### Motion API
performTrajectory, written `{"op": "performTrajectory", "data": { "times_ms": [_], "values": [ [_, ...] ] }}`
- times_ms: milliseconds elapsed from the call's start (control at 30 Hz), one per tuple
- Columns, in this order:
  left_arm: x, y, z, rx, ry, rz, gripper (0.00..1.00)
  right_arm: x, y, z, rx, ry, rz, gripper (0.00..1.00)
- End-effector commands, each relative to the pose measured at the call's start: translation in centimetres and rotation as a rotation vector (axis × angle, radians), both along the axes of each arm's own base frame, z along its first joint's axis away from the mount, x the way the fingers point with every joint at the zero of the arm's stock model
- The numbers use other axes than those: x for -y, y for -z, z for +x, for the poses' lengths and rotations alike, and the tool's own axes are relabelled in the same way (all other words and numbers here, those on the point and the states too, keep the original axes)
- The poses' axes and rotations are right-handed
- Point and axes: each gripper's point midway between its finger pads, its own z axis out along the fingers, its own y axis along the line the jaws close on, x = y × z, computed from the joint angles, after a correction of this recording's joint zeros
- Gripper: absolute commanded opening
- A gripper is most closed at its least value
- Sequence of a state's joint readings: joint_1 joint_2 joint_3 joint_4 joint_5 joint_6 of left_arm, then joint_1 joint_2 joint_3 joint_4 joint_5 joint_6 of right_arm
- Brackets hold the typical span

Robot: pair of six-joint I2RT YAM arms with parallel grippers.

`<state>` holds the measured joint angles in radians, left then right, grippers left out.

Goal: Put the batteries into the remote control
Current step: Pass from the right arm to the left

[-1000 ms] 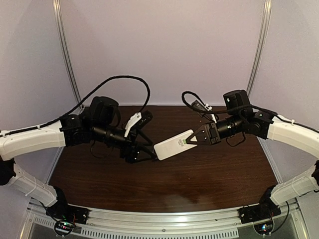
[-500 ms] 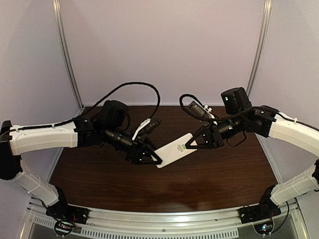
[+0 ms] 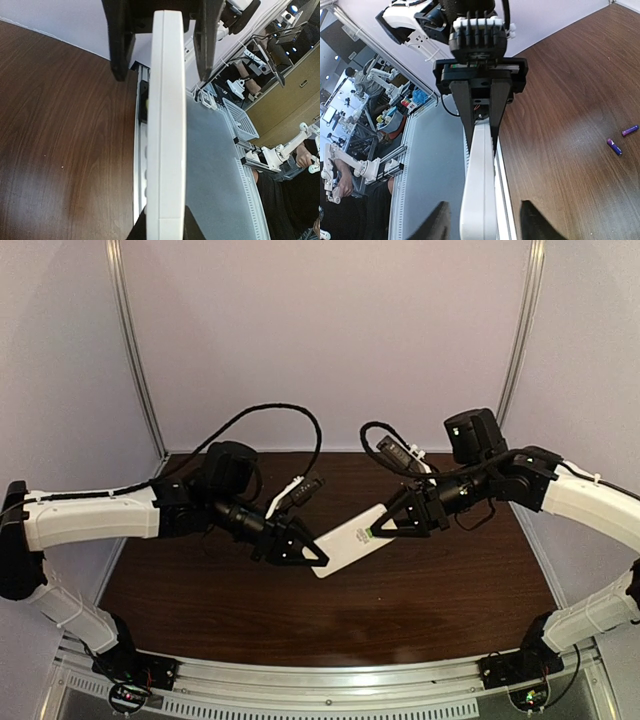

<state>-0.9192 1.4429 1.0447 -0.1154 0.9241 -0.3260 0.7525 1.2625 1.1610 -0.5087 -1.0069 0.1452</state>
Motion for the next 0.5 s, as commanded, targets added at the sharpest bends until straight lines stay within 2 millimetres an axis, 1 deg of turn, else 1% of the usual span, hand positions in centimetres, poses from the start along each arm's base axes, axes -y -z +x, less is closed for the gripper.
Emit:
{"op": "performTrajectory", "data": {
  "times_ms": [0,67,133,200,333,400,467],
  "values": [
    [0.2,-1.7,-0.2,0.025,0.012,-0.079,0.0,0.1,-2.9,1.8,0.064,0.094,0.057,0.64],
    [0.4,-2.4,0.2,0.045,-0.001,-0.11,0.0,0.6,-3.8,2.6,0.049,0.149,0.092,0.78],
    [0.5,-3.1,0.4,0.048,-0.02,-0.139,0.0,0.9,-4.9,3.2,0.023,0.2,0.158,0.85],
    [0.6,-3.9,1.1,0.052,-0.068,-0.18,0.0,1.3,-5.8,3.6,0.003,0.258,0.226,0.91],
    [0.8,-6.1,1.8,0.056,-0.114,-0.279,0.0,1.8,-5.3,4.4,-0.065,0.349,0.304,0.94],
    [1.0,-6.6,2.2,0.051,-0.135,-0.299,0.0,1.8,-5.5,4.4,-0.094,0.361,0.354,0.93],
    [1.3,-6.9,2.6,0.038,-0.147,-0.315,0.0,1.6,-5.6,4.5,-0.125,0.357,0.38,0.9]
  ]
}}
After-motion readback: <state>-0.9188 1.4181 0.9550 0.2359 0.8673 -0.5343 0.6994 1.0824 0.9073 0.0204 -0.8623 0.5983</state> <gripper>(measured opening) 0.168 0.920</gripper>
